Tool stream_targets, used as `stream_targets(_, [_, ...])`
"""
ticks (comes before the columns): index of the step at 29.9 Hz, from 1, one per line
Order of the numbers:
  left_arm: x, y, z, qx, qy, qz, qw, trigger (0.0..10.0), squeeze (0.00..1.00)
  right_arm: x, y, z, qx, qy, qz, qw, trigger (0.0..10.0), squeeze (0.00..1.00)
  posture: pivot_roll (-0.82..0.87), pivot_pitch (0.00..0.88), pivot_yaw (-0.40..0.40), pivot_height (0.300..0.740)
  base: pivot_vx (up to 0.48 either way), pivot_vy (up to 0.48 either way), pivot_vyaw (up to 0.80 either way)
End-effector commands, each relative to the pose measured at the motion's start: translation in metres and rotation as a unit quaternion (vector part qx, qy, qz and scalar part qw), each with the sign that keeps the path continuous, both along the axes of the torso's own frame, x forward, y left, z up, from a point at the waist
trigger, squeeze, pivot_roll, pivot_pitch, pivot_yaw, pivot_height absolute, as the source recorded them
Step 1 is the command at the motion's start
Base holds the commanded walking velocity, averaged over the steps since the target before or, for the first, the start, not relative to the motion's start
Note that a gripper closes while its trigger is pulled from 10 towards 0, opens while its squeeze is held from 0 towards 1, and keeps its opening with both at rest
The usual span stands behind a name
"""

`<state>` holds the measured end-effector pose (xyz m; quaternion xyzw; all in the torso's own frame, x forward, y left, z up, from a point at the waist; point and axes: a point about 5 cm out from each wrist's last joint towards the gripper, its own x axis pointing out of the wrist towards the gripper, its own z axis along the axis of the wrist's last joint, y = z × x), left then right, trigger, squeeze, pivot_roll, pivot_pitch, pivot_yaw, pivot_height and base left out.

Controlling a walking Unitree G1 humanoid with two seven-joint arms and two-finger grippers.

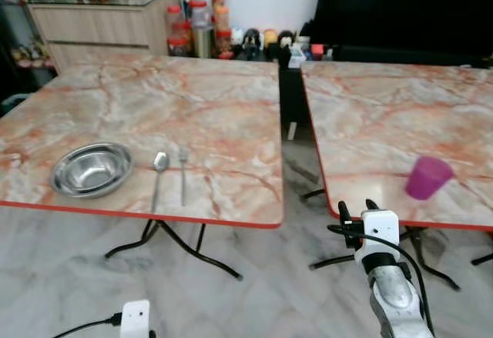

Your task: Setting the table

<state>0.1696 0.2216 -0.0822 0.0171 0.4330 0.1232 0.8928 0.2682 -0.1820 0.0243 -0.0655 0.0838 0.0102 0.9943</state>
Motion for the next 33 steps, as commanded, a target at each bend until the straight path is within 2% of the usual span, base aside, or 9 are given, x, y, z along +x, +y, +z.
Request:
stream_targets(1, [0.003, -0.006, 0.000, -0.006, -0.006, -0.001, 1.000, 10.0, 0.00, 0.000, -0.010, -0.012, 0.010, 0.043, -0.019, 0.999, 10.0, 0.00, 0.03, 0.000, -0.037, 0.740, 0.000, -0.386, 0.00])
stream_targets(2, [0.003, -0.006, 0.000, -0.006, -0.006, -0.001, 1.000, 10.0, 0.00, 0.000, -0.010, -0.012, 0.010, 0.043, -0.019, 0.999, 10.0, 0.00, 0.03, 0.000, -0.037, 0.740, 0.000, -0.386, 0.00])
stream_targets(3, [0.003, -0.005, 0.000, -0.006, -0.007, 0.001, 1.000, 10.0, 0.00, -0.001, -0.011, -0.023, 0.016, 0.079, -0.022, 0.997, 10.0, 0.00, 0.04, 0.000, -0.040, 0.740, 0.000, -0.386, 0.00])
stream_targets(7, [0.002, -0.004, 0.000, -0.005, -0.007, 0.004, 1.000, 10.0, 0.00, -0.005, -0.010, -0.036, 0.018, 0.123, -0.022, 0.992, 10.0, 0.00, 0.04, 0.000, -0.041, 0.740, 0.000, -0.385, 0.00])
stream_targets(13, [0.001, -0.003, 0.000, -0.005, -0.005, 0.005, 1.000, 10.0, 0.00, -0.008, -0.010, -0.045, 0.022, 0.155, -0.024, 0.987, 10.0, 0.00, 0.04, 0.000, -0.040, 0.740, 0.000, -0.384, 0.00])
stream_targets(16, [-0.001, -0.006, -0.002, -0.008, 0.000, 0.001, 1.000, 10.0, 0.00, -0.027, -0.008, -0.069, 0.007, 0.251, -0.016, 0.968, 10.0, 0.00, 0.04, 0.000, -0.035, 0.740, 0.000, -0.386, 0.00])
stream_targets(22, [0.002, -0.007, -0.001, -0.009, -0.004, -0.001, 1.000, 10.0, 0.00, -0.040, -0.006, -0.081, 0.015, 0.301, -0.036, 0.953, 10.0, 0.00, 0.05, 0.000, -0.036, 0.740, 0.000, -0.382, 0.00])
stream_targets(27, [0.002, -0.004, 0.000, -0.005, 0.002, 0.001, 1.000, 10.0, 0.00, -0.042, -0.003, -0.083, 0.021, 0.306, -0.034, 0.951, 10.0, 0.00, 0.05, 0.000, -0.030, 0.740, 0.000, -0.351, 0.00])
stream_targets(33, [-0.002, -0.006, -0.003, -0.017, 0.010, 0.008, 1.000, 10.0, 0.00, -0.050, -0.003, -0.089, 0.014, 0.332, -0.032, 0.943, 10.0, 0.00, 0.04, 0.000, -0.032, 0.740, 0.000, 0.000, 0.00])
